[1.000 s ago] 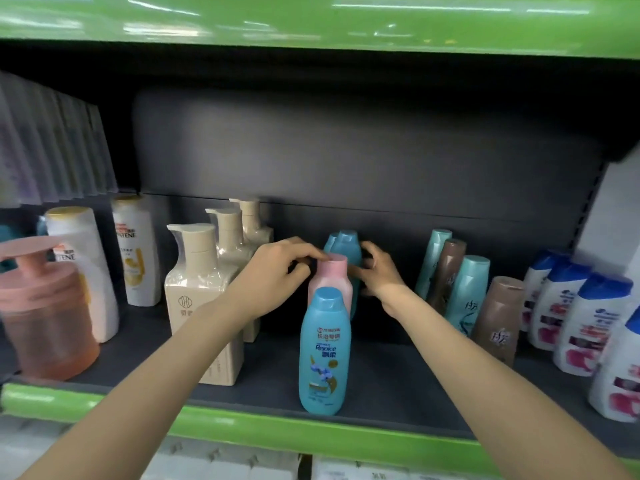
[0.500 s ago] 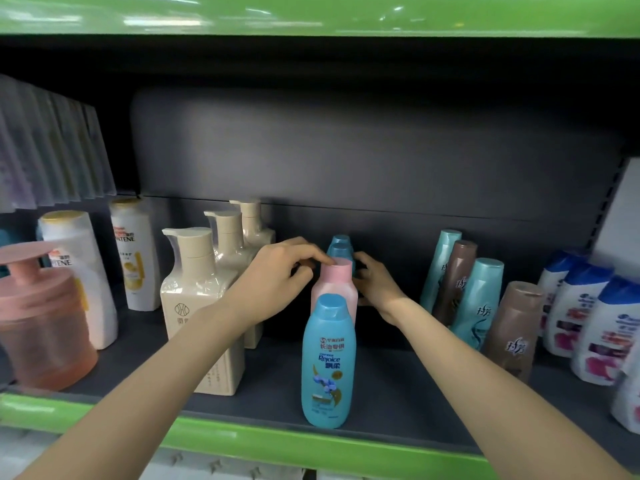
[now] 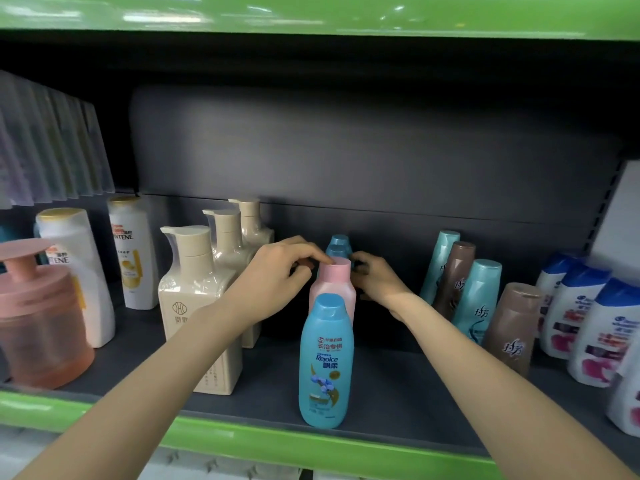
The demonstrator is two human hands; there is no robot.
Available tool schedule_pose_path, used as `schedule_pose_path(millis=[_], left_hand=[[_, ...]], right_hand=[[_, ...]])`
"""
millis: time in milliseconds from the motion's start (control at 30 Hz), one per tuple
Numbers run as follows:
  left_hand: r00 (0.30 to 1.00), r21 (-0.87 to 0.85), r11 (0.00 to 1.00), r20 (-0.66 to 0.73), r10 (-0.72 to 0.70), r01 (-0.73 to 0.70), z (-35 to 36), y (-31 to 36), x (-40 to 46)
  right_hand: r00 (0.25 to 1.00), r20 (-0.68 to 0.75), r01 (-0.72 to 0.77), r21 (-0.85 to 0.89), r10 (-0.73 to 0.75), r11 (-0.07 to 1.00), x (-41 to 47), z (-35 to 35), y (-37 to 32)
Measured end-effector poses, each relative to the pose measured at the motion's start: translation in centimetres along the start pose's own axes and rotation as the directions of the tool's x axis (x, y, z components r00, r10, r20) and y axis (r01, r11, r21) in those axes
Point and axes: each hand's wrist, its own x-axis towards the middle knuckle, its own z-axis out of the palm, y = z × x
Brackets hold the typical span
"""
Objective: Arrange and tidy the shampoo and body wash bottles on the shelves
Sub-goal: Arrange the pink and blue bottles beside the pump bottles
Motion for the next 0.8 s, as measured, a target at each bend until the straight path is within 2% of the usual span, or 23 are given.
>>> schedule_pose_path(millis=[100, 167, 400, 667, 800], left_hand=[[1.000, 0.003, 1.000, 0.003, -0.003, 0.003, -0.1, 0.1, 0.0], [1.000, 0.006, 1.000, 0.002, -0.005, 0.005, -0.1, 0.1, -0.1], [0.999, 0.012, 1.000, 0.018, 0.028, -0.028, -0.1, 0.1, 0.0], [0.999, 0.064, 0.997, 0.026, 0.044, -0.046, -0.1, 0.5, -0.4], [0.999, 0.107, 0.994, 0.038, 0.005, -0.009, -0.1, 0.8, -0.2]], right_hand=[[0.970, -0.228, 0.092, 0.022, -0.085, 0.996, 1.1, -0.8, -0.5], [0.946, -0.305, 0.127, 0.021, -0.115, 0.992, 2.1, -1.1, -0.8], [0.990, -0.129, 0.046, -0.084, -0.056, 0.995, 5.5, -0.2, -1.9], [0.971, -0.219, 0.088, -0.034, -0.093, 0.996, 4.9, -0.6, -1.4], [0.947, -0.295, 0.136, 0.017, -0.125, 0.991, 3.2, -1.5, -1.3]])
